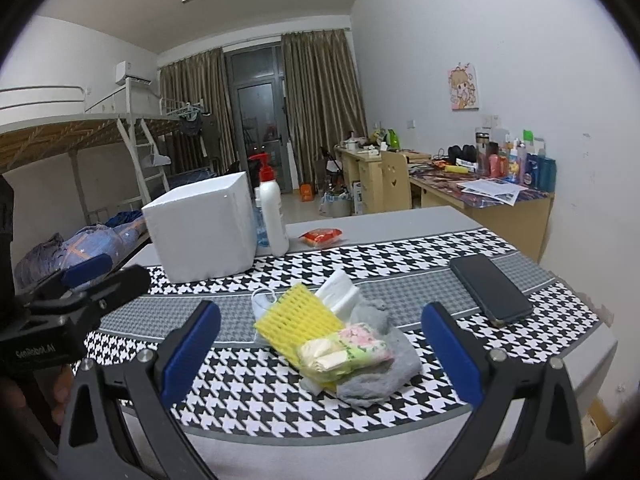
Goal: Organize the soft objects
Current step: 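Move both grippers toward the pile of soft items on the runner, then close the right gripper on the floral wet-wipe pack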
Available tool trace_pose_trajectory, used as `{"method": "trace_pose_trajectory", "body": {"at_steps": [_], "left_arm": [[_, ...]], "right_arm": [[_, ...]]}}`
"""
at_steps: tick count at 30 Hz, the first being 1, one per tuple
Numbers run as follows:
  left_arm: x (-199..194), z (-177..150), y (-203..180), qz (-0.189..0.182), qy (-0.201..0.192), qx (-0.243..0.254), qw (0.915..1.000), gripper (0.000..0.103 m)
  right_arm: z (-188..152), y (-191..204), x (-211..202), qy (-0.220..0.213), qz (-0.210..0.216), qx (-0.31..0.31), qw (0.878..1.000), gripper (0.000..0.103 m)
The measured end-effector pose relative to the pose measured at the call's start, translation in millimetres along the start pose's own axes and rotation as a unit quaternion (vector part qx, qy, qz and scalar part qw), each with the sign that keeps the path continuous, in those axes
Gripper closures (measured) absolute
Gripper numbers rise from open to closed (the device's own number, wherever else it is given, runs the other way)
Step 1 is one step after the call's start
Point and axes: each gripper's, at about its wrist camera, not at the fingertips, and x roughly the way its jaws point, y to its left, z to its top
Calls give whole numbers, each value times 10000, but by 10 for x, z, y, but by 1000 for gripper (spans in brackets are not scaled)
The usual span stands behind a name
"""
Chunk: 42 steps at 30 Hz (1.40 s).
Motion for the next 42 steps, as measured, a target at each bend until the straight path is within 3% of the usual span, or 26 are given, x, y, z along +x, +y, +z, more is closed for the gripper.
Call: {"method": "trace_pose_trajectory", "body": {"at_steps": [18, 42], "left_arm": [[347, -29, -122, -57, 486, 3, 9988, 1], [689, -190, -75, 64, 934, -92, 9956, 1]], "right_arm": [[-43, -123, 167, 295, -44, -165, 9994, 1], [-180, -237, 586, 993, 310, -108, 9945, 1]]}}
